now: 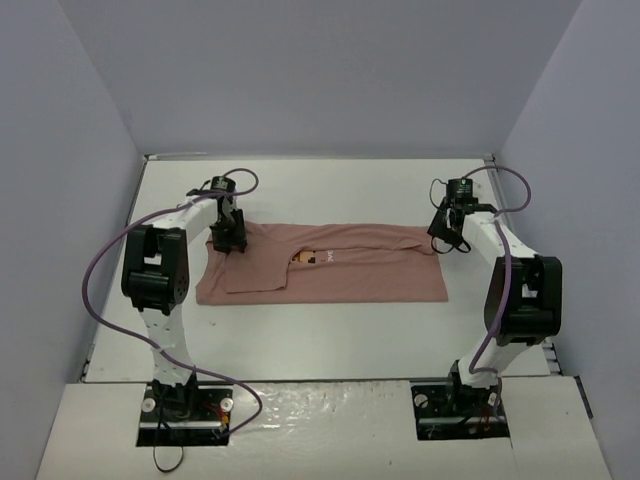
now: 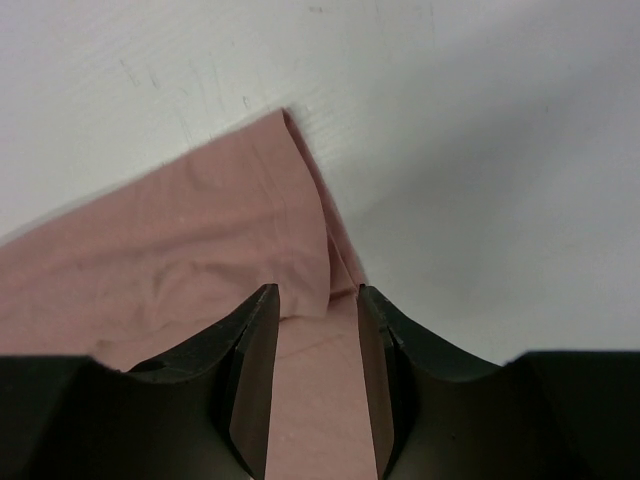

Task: Fold and stack the t-shirts
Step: Fold the other side of the tshirt into a rectangle

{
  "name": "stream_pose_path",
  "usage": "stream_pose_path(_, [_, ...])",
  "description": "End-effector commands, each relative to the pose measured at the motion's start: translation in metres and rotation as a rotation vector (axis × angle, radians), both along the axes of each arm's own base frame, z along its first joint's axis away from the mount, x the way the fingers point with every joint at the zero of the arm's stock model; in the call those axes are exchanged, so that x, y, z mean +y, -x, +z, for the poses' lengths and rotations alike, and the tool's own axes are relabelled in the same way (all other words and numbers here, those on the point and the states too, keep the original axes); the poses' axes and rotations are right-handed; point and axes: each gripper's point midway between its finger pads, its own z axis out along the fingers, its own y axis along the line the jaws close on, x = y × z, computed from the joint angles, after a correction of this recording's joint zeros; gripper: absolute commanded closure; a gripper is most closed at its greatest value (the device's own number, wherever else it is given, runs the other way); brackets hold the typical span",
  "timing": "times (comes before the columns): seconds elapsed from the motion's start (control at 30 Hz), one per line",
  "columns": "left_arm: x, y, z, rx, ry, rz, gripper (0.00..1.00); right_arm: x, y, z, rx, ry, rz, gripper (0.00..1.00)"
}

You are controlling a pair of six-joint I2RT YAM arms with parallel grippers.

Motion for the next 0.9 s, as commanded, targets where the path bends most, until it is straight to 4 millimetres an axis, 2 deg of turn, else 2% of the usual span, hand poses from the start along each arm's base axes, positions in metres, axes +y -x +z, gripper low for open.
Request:
stream_pose_path(0.0, [-0.001,-0.009,0.031,-0.085,0.038,0.018,0.64,0.011,0.014,-0.007,0.018,-0.077,-0.024,0.64])
stream_pose_path(0.17, [-0.001,-0.008,0.028,-0.077,0.038,0.011,0.64,0.027,0.017,-0.016,0.037,-0.104,0.04,0.64])
stream_pose_path(0.27, [-0.001,-0.009,0.025,-0.07,0.037,0.009,0.64,0.028,0.015,-0.02,0.041,-0.105,0.063,0.64])
stream_pose_path(0.7, [0.002,-0.008,0.016,-0.049,0.023,0.01,0.64,0.021,0.005,-0.033,0.046,-0.057,0.097,0.65])
stream_pose_path(0.87, [0.003,-0.008,0.011,-0.039,0.016,0.014,0.67,0.019,0.0,-0.037,0.042,-0.033,0.121,0.72])
